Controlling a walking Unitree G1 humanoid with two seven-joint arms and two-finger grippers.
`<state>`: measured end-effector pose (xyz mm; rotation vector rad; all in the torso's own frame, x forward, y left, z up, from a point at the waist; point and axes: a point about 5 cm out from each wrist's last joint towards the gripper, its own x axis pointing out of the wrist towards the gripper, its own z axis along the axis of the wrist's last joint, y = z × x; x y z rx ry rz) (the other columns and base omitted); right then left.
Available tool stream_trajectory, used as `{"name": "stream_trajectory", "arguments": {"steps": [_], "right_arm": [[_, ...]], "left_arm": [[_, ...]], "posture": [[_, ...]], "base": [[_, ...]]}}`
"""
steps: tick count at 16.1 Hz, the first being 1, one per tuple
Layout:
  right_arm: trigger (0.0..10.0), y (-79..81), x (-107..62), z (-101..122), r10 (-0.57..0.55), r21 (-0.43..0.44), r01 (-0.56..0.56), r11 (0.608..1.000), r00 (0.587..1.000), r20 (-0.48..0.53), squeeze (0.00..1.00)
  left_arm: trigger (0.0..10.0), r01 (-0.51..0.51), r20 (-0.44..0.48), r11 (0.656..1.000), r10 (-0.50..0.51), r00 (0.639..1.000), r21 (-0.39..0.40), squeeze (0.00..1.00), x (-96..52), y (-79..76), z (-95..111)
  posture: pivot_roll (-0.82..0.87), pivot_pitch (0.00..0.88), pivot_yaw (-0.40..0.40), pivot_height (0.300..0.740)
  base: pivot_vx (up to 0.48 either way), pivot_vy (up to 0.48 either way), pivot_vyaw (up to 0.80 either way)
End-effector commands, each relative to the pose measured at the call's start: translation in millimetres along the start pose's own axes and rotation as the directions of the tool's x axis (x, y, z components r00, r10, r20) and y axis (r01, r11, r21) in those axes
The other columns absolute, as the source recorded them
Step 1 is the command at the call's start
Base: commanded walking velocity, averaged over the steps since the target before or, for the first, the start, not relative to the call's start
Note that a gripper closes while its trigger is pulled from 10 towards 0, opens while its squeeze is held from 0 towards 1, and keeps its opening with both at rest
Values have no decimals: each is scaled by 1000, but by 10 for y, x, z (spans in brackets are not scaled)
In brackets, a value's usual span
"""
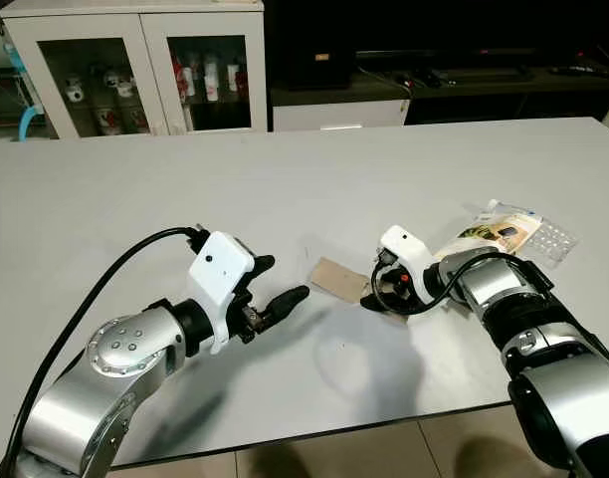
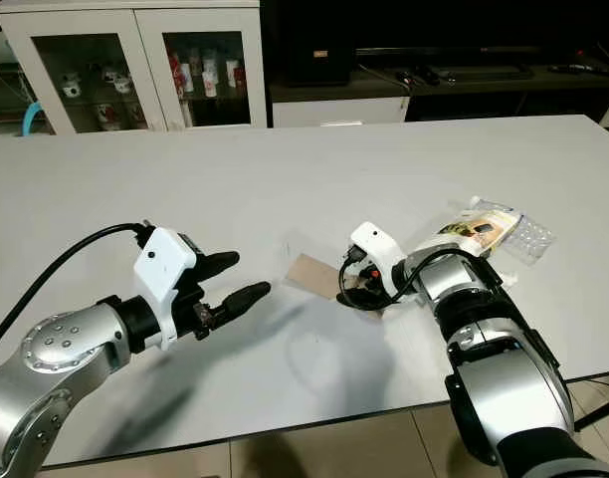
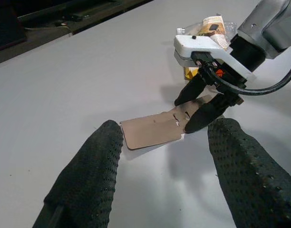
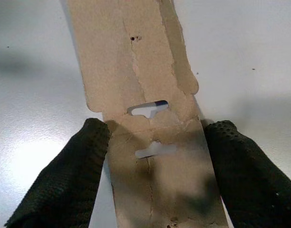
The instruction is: Picking trash to rubbish bin
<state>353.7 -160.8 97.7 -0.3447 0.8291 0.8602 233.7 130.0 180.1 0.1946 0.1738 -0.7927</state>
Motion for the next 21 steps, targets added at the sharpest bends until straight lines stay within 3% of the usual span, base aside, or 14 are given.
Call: {"name": "stream_trajectory", "arguments": {"steps": [1, 11, 14, 18, 21], "right_arm": [[0, 79, 88, -263, 63, 73, -56, 996, 994, -89, 0], [0, 106, 100, -260, 76, 110, -68, 992, 995, -66, 0], [0, 71, 74, -124, 38, 188, -50, 981, 997, 65, 0], [0, 39, -23, 27, 55, 280, -122, 952, 971, 234, 0], [0, -7, -205, 233, 66, 323, -219, 921, 904, 422, 0]], "left_arm": [[10000, 17, 1, 1000, -17, 1000, 9, 0, 6, -7, 13], [10000, 17, -3, 1000, -17, 1000, 10, 0, 21, -8, 7], [10000, 5, -1, 1000, -5, 1000, 12, 0, 27, 12, 7], [10000, -8, 7, 1000, 8, 1000, 13, 0, 37, 32, 22], [10000, -27, 21, 1000, 27, 999, 10, 0, 48, 55, 37]], "posture": [[60, 0, -15, 740], [59, 0, -8, 740], [57, 0, -4, 740], [53, 0, -4, 740], [45, 0, 1, 740]], "base": [[0, 0, 0], [0, 0, 0], [0, 0, 0], [0, 0, 0], [0, 0, 0]]}}
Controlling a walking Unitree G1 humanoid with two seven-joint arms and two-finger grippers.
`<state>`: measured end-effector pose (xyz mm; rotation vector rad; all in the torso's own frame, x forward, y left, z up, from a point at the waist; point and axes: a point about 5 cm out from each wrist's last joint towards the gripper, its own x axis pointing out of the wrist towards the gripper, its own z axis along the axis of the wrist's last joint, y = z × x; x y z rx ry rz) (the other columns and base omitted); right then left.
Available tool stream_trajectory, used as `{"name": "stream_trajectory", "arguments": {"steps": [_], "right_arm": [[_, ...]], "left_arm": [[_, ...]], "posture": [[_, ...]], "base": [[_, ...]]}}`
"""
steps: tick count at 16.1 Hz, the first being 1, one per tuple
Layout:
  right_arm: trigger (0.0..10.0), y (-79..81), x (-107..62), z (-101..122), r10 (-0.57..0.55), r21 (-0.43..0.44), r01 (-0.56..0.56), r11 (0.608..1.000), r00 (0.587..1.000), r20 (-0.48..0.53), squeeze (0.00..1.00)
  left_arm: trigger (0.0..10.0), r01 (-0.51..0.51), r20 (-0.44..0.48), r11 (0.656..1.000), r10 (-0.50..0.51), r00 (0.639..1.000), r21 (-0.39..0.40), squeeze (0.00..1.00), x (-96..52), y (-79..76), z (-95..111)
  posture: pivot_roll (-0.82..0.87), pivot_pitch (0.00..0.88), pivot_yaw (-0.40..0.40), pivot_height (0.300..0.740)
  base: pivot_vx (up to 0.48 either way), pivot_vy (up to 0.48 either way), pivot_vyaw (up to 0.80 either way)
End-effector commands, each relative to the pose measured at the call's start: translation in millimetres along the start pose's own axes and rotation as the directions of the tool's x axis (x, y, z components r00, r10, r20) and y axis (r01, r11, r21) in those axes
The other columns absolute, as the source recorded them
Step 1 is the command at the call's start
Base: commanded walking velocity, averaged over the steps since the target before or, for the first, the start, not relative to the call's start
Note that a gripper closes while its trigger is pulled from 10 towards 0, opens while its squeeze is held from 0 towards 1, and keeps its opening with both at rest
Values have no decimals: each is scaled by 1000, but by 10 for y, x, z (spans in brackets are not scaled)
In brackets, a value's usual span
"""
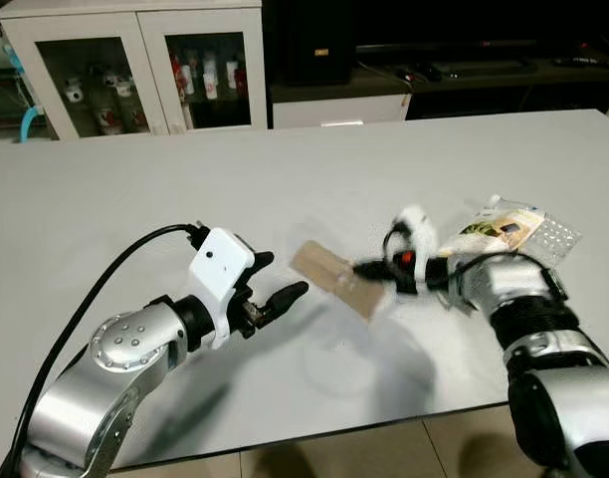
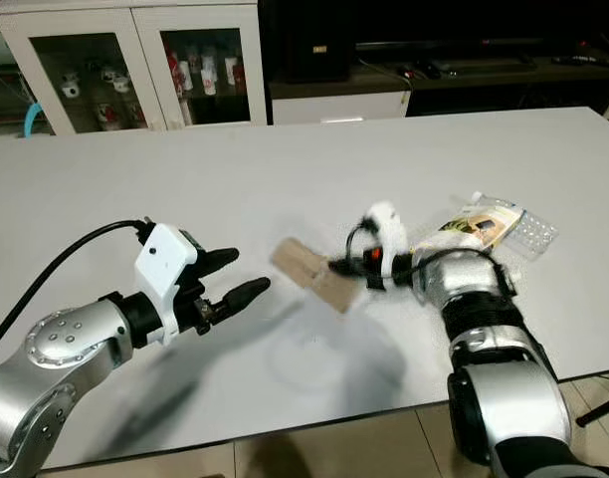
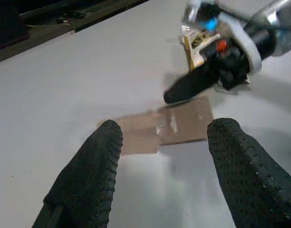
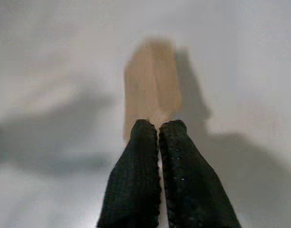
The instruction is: Picking trash to rubbish bin
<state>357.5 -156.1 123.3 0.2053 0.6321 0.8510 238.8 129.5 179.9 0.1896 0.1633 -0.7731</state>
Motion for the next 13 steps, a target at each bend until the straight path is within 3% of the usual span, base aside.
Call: {"name": "stream_trajectory", "arguments": {"steps": [1, 3, 5, 9, 10, 11, 12, 13], "right_arm": [[0, 9, -62, 85, 20, 12, -20, 1000, 998, 56, 0], [0, 85, -187, 270, 24, 35, -32, 999, 977, 212, 0], [0, 146, -332, 304, -30, 38, 19, 999, 952, 306, 0], [0, 174, -539, 107, -223, 22, 231, 973, 908, 355, 0], [0, 193, -567, 67, -285, -27, 312, 950, 896, 340, 0], [2745, 229, -550, 31, -299, -98, 346, 933, 898, 324, 0], [10000, 276, -528, 16, -295, -118, 353, 928, 892, 342, 0], [10000, 296, -516, 0, -291, -26, 324, 946, 881, 374, 0]], "left_arm": [[10000, -23, 15, 1000, 23, 1000, 12, 0, 14, 39, 34], [10000, -140, 31, 990, 139, 990, 21, 0, 37, 156, 25], [10000, -225, 45, 974, 225, 973, -3, 0, 30, 226, 11], [10000, -275, 52, 961, 277, 960, -26, 0, 33, 243, -26], [10000, -275, 46, 961, 276, 960, -26, 0, 40, 242, -44], [10000, -268, 39, 963, 268, 962, -25, 0, 54, 228, -60], [10000, -261, 34, 965, 262, 964, -29, 0, 80, 209, -79], [10000, -251, 16, 968, 252, 968, -21, 0, 105, 193, -117]], "posture": [[44, 0, 0, 740], [37, 0, -10, 740], [30, 0, -16, 740], [19, 0, -16, 740], [15, 0, -12, 740], [12, 0, -8, 740], [15, 0, -10, 740], [13, 0, -12, 740]], "base": [[0, 0, 0], [0, 0, 0], [0, 0, 0], [0, 0, 0], [0, 0, 0], [0, 0, 0], [0, 0, 0], [0, 0, 0]]}}
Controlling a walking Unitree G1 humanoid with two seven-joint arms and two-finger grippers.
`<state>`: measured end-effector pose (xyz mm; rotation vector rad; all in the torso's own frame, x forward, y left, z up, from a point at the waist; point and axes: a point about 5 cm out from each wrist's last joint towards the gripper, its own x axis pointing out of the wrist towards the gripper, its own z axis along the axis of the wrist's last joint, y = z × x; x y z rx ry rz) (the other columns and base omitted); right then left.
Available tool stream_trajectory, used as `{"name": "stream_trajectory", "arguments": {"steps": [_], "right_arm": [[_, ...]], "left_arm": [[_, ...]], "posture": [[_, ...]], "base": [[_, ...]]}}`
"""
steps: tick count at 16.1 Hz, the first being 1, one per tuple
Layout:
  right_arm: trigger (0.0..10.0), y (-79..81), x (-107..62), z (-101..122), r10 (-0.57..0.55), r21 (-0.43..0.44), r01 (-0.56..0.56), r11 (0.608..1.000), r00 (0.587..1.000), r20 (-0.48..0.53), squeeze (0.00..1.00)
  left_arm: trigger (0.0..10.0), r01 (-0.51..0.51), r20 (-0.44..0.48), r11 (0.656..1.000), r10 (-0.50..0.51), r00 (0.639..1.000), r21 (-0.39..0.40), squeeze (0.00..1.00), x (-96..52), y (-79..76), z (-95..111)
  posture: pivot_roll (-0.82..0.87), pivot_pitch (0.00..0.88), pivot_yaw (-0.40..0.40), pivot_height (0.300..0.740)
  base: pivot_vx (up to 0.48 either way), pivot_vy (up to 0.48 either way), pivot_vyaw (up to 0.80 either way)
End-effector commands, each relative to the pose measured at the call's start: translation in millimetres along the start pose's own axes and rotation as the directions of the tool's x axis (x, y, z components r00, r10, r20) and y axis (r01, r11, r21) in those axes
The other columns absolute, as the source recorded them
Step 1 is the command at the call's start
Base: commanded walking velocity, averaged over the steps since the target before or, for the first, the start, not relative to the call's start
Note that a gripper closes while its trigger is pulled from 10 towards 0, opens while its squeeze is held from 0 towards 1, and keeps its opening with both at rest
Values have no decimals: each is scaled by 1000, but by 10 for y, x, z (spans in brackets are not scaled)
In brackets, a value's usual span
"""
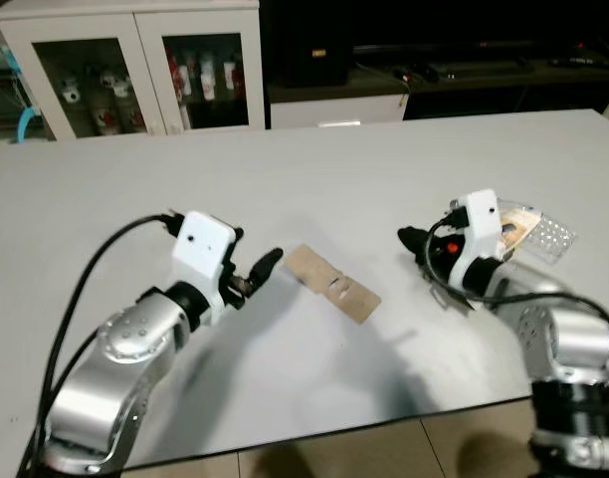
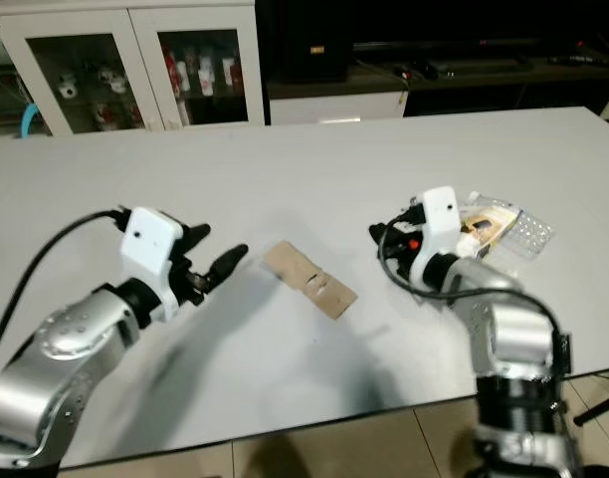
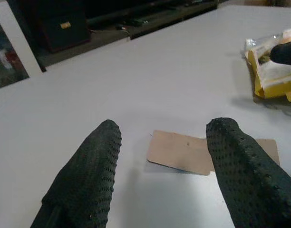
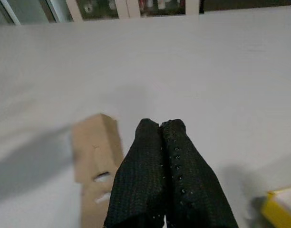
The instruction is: Picking trash to rubbish bin
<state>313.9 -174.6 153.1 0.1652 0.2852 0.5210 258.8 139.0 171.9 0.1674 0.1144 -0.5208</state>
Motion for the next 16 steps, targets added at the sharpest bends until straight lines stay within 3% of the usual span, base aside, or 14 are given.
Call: {"name": "stream_trajectory", "arguments": {"steps": [1, 4, 6, 7, 10, 12, 13, 16], "right_arm": [[10000, -9, -40, -6, -29, 81, 28, 996, 1000, 11, 1000], [10000, -28, -187, -221, -54, 209, 79, 975, 991, -126, 1000], [10000, -74, -294, -278, -66, 304, 110, 946, 986, -154, 1000], [10000, -91, -348, -315, -66, 393, 127, 911, 984, -166, 1000], [10000, -139, -331, -400, -74, 538, 154, 829, 983, -167, 1000], [10000, -30, -235, -516, 17, 672, 100, 734, 986, -166, 1000], [10000, 12, -194, -576, 41, 694, 97, 713, 983, -179, 1000], [10000, 74, -91, -674, 65, 668, 107, 736, 972, -226, 1000]], "left_arm": [[10000, -9, -37, 1000, 9, 999, 7, 0, 10, -1, -78], [10000, -24, -59, 1000, 25, 998, 12, 0, -2, 35, -111], [10000, 2, -61, 1000, -1, 998, 14, 0, -13, 8, -112], [10000, 31, -57, 999, -31, 998, 6, 0, -10, -27, -113], [10000, 186, -76, 982, -186, 980, -3, 0, -17, -183, -137], [10000, 274, -161, 961, -268, 950, 19, 0, 17, -252, -277], [10000, 258, -180, 965, -248, 952, 37, 0, 71, -230, -336], [10000, 224, -206, 969, -199, 958, 106, 0, 190, -170, -430]], "posture": [[13, 0, -14, 740], [5, 0, -22, 740], [-3, 0, -27, 740], [-4, 0, -28, 740], [-18, 0, -27, 740], [-18, 0, -28, 740], [-20, 0, -29, 740], [-22, 0, -35, 740]], "base": [[0, 0, 0], [0, 0, 0], [0, 0, 0], [0, 0, 0], [0, 0, 0], [0, 0, 0], [0, 0, 0], [0, 0, 0]]}}
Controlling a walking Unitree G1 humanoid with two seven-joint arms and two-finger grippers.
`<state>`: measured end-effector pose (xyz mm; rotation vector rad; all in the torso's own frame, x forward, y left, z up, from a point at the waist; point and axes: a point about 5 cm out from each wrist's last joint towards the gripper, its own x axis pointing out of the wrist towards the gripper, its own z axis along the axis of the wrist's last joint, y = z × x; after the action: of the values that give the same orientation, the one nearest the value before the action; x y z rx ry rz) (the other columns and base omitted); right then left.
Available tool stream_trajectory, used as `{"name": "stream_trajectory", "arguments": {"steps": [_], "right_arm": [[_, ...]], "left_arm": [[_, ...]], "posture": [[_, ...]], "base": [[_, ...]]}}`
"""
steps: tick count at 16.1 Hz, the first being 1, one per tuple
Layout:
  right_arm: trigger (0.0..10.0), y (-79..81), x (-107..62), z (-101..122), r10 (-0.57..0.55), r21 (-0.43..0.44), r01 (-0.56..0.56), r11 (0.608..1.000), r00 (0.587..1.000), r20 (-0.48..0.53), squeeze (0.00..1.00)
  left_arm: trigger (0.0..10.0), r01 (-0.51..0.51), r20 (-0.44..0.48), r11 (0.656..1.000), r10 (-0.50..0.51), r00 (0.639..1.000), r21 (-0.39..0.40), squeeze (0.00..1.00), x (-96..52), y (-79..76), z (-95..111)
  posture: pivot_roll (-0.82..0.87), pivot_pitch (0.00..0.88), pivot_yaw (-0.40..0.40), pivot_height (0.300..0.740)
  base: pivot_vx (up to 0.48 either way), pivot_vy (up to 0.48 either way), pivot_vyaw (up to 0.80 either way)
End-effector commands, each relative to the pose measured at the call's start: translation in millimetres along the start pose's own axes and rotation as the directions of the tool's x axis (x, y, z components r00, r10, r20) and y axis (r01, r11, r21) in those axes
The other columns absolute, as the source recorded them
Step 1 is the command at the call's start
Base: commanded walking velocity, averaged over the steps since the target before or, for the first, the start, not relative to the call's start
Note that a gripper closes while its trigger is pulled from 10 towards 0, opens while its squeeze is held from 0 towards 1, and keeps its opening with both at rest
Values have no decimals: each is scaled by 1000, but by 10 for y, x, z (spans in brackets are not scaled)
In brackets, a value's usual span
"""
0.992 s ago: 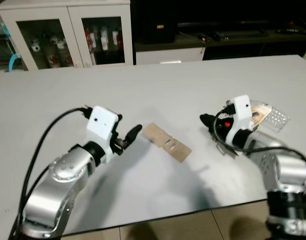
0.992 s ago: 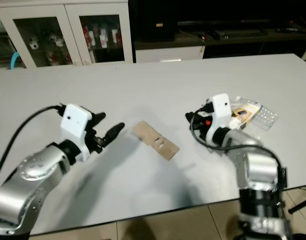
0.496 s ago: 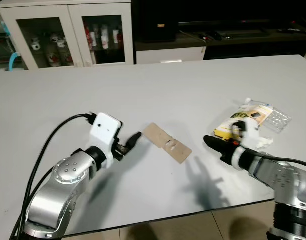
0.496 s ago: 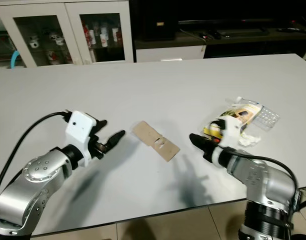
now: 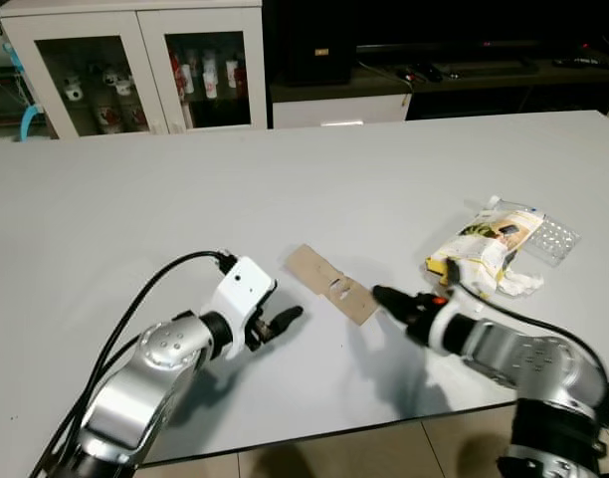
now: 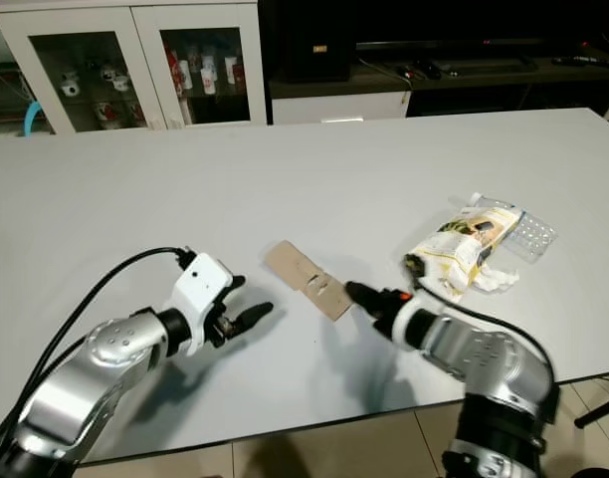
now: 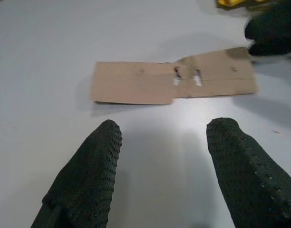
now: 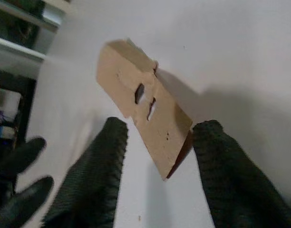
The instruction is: Picking trash to rubbish bin
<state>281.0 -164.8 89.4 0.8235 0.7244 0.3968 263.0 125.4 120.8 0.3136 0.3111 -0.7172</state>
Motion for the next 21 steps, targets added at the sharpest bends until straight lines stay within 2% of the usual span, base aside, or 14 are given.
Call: {"name": "stream_trajectory", "arguments": {"steps": [1, 2, 3, 4, 7, 8, 13, 16, 19, 21], "right_arm": [[10000, 17, 55, 67, -37, -97, 37, 995, 999, 9, 1000], [10000, 36, 115, 121, -60, -196, 64, 979, 998, 27, 984], [10000, 65, 144, 161, -58, -257, 65, 964, 998, 34, 851], [10000, 87, 158, 185, -52, -264, 58, 963, 998, 31, 0], [10000, 54, 228, 214, -58, -276, 60, 959, 998, 15, 0], [10000, 24, 272, 183, -51, -253, 49, 966, 999, -1, 0], [10000, -13, 387, 110, -23, -140, 18, 990, 999, -31, 0], [10000, 90, 460, 73, 54, -41, -56, 998, 997, -60, 0], [10000, 200, 488, 85, 115, -10, -117, 993, 990, -83, 0], [10000, 272, 504, 66, 143, -33, -149, 988, 980, -135, 0]], "left_arm": [[10000, -25, 21, 999, 25, 999, 36, 0, 57, 34, 45], [10000, -45, 30, 998, 44, 999, 51, 0, 99, 60, 49], [10000, -55, 36, 997, 53, 998, 60, 0, 129, 74, 47], [10000, -52, 39, 997, 49, 998, 59, 0, 142, 70, 47], [10000, -11, 58, 998, 8, 998, 61, 0, 236, 29, 9], [10000, 15, 63, 999, -18, 998, 42, 0, 285, 1, -10], [10000, 162, 10, 986, -163, 987, 43, 0, 437, -139, -126], [10000, 228, -24, 973, -228, 973, 38, 0, 469, -188, -174], [10000, 247, -21, 968, -247, 969, 34, 0, 467, -196, -173], [10000, 255, -18, 966, -255, 967, 29, 0, 467, -203, -172]], "posture": [[-25, 0, -35, 740], [-26, 0, -36, 740], [-26, 0, -37, 740], [-27, 0, -40, 740], [-27, 0, -46, 740], [-27, 0, -44, 740], [-32, 0, -36, 740], [-33, 0, -29, 740], [-28, 0, -26, 740], [-27, 0, -27, 740]], "base": [[0, 0, 0], [0, 0, 0], [0, 0, 0], [0, 0, 0], [0, 0, 0], [0, 0, 0], [0, 0, 0], [0, 0, 0], [0, 0, 0], [0, 0, 0]]}}
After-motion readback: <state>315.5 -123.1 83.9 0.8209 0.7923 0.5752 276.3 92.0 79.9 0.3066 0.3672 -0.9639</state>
